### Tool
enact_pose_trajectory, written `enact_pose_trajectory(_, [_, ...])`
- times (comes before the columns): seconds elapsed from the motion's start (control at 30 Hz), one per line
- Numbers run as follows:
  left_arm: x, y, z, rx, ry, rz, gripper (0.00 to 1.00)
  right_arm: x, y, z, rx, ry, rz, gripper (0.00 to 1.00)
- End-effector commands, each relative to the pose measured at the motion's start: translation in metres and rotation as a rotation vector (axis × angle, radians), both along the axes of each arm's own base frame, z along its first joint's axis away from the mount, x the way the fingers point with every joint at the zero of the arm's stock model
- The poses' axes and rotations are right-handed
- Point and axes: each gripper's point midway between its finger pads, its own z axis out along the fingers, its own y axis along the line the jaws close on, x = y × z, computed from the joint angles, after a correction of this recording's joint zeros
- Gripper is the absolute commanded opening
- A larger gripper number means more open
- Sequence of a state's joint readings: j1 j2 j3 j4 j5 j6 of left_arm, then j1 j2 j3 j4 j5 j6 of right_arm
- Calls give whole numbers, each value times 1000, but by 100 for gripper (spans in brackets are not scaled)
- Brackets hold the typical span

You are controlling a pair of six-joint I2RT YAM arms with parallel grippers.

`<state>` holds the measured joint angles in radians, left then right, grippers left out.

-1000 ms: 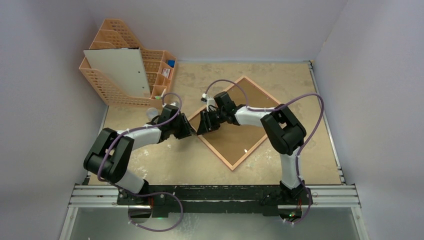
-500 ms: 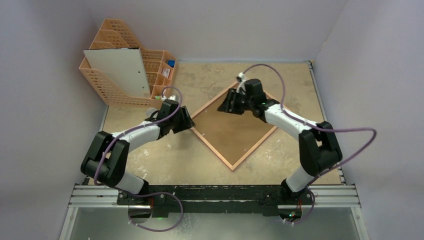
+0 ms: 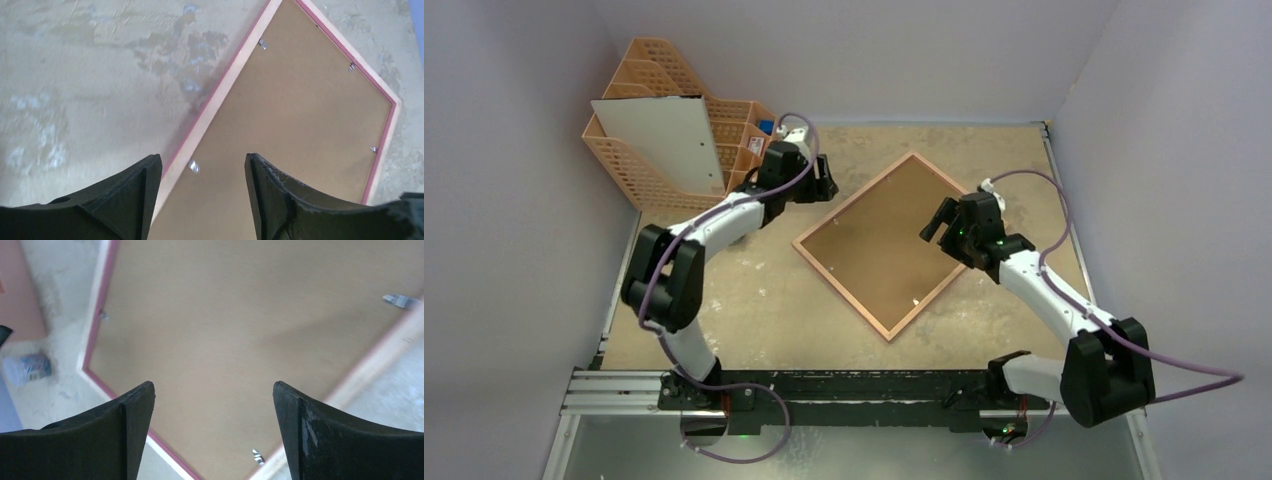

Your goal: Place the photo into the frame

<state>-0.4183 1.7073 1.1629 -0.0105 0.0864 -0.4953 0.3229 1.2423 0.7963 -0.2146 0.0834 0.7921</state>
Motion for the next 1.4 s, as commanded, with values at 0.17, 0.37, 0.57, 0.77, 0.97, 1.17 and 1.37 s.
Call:
enact_pose_trajectory(0.17, [43,-27,-50,107,44,-242,64,-23,-40,-34,-5,100,-183,91])
enact_pose_trajectory(0.37, [34,-52,-77,3,127,-416,58,-31,-36,-60,23,191,-172,83])
enact_pose_trajectory(0.57, [21,-50,-94,-19,189,-410,48,-34,-33,-76,48,237,-158,79])
enact_pose_trajectory(0.77, [7,-42,-90,-59,213,-358,36,-20,-36,-75,43,200,-141,72])
enact_pose_trajectory(0.97, [-17,-47,-77,-195,220,-334,26,16,-54,-70,-7,141,-108,72])
enact_pose_trajectory(1.17, [-56,-41,-75,-300,242,-288,25,54,-66,-64,-19,90,-100,73])
enact_pose_trajectory(1.37, [-108,-29,-87,-399,284,-245,25,83,-67,-57,-16,85,-75,80])
